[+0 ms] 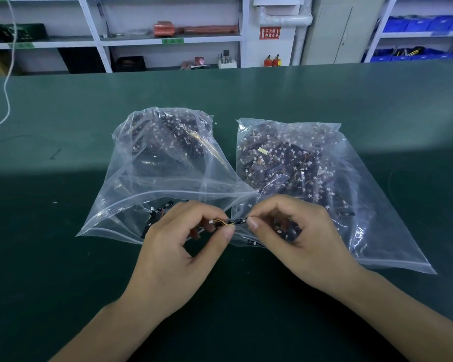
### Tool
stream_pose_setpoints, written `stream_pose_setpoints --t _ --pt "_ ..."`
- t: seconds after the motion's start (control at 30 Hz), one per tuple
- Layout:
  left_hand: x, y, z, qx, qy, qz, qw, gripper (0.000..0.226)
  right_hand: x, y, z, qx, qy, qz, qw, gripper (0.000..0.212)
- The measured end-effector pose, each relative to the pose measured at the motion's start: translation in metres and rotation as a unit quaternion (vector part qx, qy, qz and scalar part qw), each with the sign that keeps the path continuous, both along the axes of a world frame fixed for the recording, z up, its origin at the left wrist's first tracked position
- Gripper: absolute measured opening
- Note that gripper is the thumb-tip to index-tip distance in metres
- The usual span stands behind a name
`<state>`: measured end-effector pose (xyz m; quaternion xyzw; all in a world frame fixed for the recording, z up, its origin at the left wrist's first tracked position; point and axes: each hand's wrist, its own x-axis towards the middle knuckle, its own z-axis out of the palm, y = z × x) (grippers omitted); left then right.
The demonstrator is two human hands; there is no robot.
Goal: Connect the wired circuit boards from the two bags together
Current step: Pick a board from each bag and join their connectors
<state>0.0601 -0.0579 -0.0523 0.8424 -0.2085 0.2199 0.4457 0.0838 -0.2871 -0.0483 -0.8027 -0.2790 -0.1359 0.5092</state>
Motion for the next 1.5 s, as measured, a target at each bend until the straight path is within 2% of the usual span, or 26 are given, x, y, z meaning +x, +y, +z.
stream_pose_setpoints --t 0.37,0.47,0.63,0.77,0.97,1.13,1.5 --pt "0.0001 -0.0012 0.0004 -0.033 0.028 -0.015 0.999 0.007 -0.0012 0.0018 -0.0002 -0.003 0.013 0.023 1.0 0.009" --pt "0.0003 -0.0019 0.0001 -0.046 0.051 -0.027 0.997 0.006 -0.0005 0.002 -0.001 0.009 0.053 0.018 0.998 0.003" --pt "-0.0001 -0.0037 -0.0007 -0.063 0.073 -0.036 0.995 0.009 -0.0008 0.0006 0.0002 0.017 0.098 0.029 0.995 0.017" --pt "-0.0002 -0.0027 -0.0006 -0.066 0.081 -0.028 0.994 0.009 -0.0011 0.0019 0.001 0.016 0.114 0.026 0.993 0.013" --pt "0.0002 -0.0026 -0.0001 -0.058 0.079 -0.031 0.995 0.008 -0.0019 0.0017 0.0031 0.001 0.108 0.023 0.994 0.02" --pt "0.0001 -0.0015 -0.0009 -0.055 0.086 -0.036 0.994 0.01 -0.0014 0.0022 0.0023 0.004 0.112 0.018 0.993 0.012" --pt "0.0009 -0.002 -0.0001 -0.046 0.078 -0.026 0.996 0.012 -0.0011 0.0011 0.0025 -0.001 0.101 0.025 0.995 0.013"
